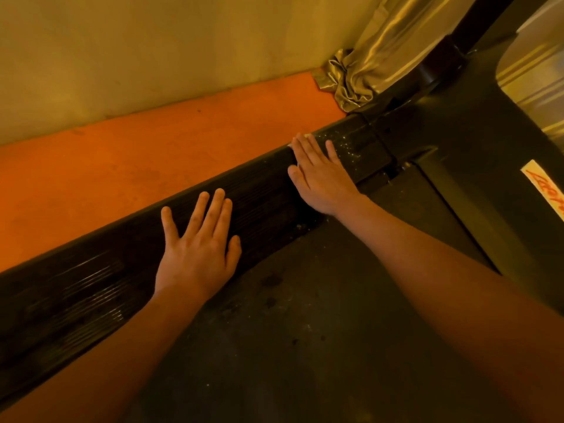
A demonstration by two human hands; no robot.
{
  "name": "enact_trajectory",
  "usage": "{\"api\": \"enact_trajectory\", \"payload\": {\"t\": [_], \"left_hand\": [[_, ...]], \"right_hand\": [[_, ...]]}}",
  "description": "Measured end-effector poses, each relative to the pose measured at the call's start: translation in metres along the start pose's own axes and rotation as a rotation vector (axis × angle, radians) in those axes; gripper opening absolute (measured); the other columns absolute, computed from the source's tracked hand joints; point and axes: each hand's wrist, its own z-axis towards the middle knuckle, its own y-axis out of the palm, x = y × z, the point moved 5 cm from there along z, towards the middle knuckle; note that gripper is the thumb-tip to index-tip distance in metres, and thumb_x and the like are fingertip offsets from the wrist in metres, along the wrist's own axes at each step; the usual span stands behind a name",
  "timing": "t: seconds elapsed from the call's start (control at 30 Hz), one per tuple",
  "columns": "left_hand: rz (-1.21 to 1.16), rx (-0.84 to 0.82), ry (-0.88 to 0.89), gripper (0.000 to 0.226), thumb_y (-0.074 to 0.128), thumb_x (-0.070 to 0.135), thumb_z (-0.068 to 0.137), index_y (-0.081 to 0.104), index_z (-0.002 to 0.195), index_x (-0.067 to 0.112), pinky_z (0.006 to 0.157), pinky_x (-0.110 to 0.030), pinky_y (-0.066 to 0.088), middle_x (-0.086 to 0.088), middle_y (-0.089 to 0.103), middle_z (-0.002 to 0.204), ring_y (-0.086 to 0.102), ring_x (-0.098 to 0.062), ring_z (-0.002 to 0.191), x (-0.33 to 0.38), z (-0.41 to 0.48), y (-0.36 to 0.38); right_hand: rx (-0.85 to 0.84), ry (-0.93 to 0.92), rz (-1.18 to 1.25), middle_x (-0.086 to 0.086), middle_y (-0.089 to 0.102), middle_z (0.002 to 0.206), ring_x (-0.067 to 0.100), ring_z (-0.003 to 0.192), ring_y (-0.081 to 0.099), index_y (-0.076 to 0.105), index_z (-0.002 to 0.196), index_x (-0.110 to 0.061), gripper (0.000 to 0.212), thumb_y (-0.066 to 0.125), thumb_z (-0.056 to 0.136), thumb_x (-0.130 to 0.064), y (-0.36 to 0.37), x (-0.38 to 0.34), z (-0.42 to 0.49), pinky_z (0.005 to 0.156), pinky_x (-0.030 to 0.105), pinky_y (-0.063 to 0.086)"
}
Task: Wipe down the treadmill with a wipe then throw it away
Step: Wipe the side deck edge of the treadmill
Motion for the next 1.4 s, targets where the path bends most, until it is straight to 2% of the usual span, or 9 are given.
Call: {"api": "enact_trajectory", "payload": {"t": [0.1,0.3,0.5,0.73,0.97,1.1,1.23,1.4], "left_hand": [[-0.004,0.003,0.014,0.07,-0.002,0.056,0.099,-0.005,0.16,0.023,0.119,-0.065,-0.01,0.003,-0.015,0.168,-0.016,-0.018,0.155,0.002,0.0,-0.001],[-0.02,-0.001,0.023,0.069,0.0,0.056,0.1,-0.005,0.16,0.023,0.12,-0.065,-0.008,0.003,-0.015,0.169,-0.016,-0.019,0.155,0.001,0.0,0.0],[0.004,0.017,0.035,0.067,0.002,0.056,0.101,-0.005,0.159,0.023,0.119,-0.065,-0.007,0.003,-0.013,0.169,-0.013,-0.02,0.156,0.001,0.002,0.0],[0.024,0.01,0.037,0.068,0.003,0.055,0.102,-0.001,0.16,0.021,0.12,-0.067,-0.003,0.0,-0.009,0.17,-0.009,-0.023,0.157,0.001,0.002,0.003],[0.031,0.015,0.038,0.068,0.005,0.054,0.102,0.0,0.161,0.02,0.12,-0.066,-0.005,0.0,-0.009,0.17,-0.009,-0.023,0.157,0.001,0.002,0.003],[0.025,0.013,0.032,0.068,0.004,0.055,0.102,-0.001,0.161,0.021,0.12,-0.066,-0.005,0.0,-0.01,0.17,-0.01,-0.022,0.157,-0.001,0.002,0.004],[0.034,0.023,0.03,0.068,0.004,0.055,0.102,-0.001,0.161,0.02,0.119,-0.066,-0.006,-0.001,-0.009,0.17,-0.009,-0.022,0.157,-0.001,0.002,0.005],[0.045,0.039,0.046,0.067,0.008,0.054,0.104,0.004,0.161,0.019,0.119,-0.066,-0.003,-0.001,-0.004,0.171,-0.004,-0.024,0.157,0.001,0.003,0.006]], "right_hand": [[0.006,0.028,0.001,0.002,-0.009,0.172,0.017,0.157,-0.014,-0.002,0.164,-0.014,0.067,0.007,0.109,-0.051,-0.002,-0.002,0.018,0.127,0.045,-0.012],[0.025,0.005,-0.004,-0.001,-0.012,0.172,0.014,0.156,-0.017,-0.005,0.165,-0.018,0.066,0.008,0.109,-0.05,0.009,0.019,-0.044,0.126,0.041,-0.013],[0.01,0.054,-0.019,0.005,-0.008,0.172,0.018,0.158,-0.012,-0.002,0.164,-0.012,0.066,0.007,0.11,-0.049,-0.008,0.017,0.009,0.126,0.039,-0.013],[0.017,0.048,0.032,-0.002,-0.016,0.171,0.011,0.155,-0.02,-0.008,0.164,-0.018,0.064,0.009,0.11,-0.05,0.014,0.03,-0.062,0.122,0.032,-0.017],[-0.033,0.111,0.016,0.005,-0.011,0.172,0.019,0.157,-0.014,-0.004,0.163,-0.012,0.065,0.008,0.111,-0.047,-0.013,0.02,0.005,0.125,0.037,-0.012],[0.006,0.124,0.102,0.002,-0.014,0.171,0.016,0.156,-0.018,-0.006,0.164,-0.016,0.064,0.01,0.111,-0.047,-0.002,0.019,-0.016,0.127,0.039,-0.011],[0.018,0.13,0.076,-0.001,-0.016,0.171,0.013,0.155,-0.02,-0.008,0.163,-0.018,0.064,0.01,0.111,-0.049,0.011,0.031,-0.052,0.126,0.038,-0.012],[0.006,0.147,0.065,0.003,-0.013,0.172,0.017,0.157,-0.016,-0.005,0.164,-0.015,0.064,0.011,0.111,-0.047,-0.005,0.043,-0.01,0.127,0.04,-0.01]]}}
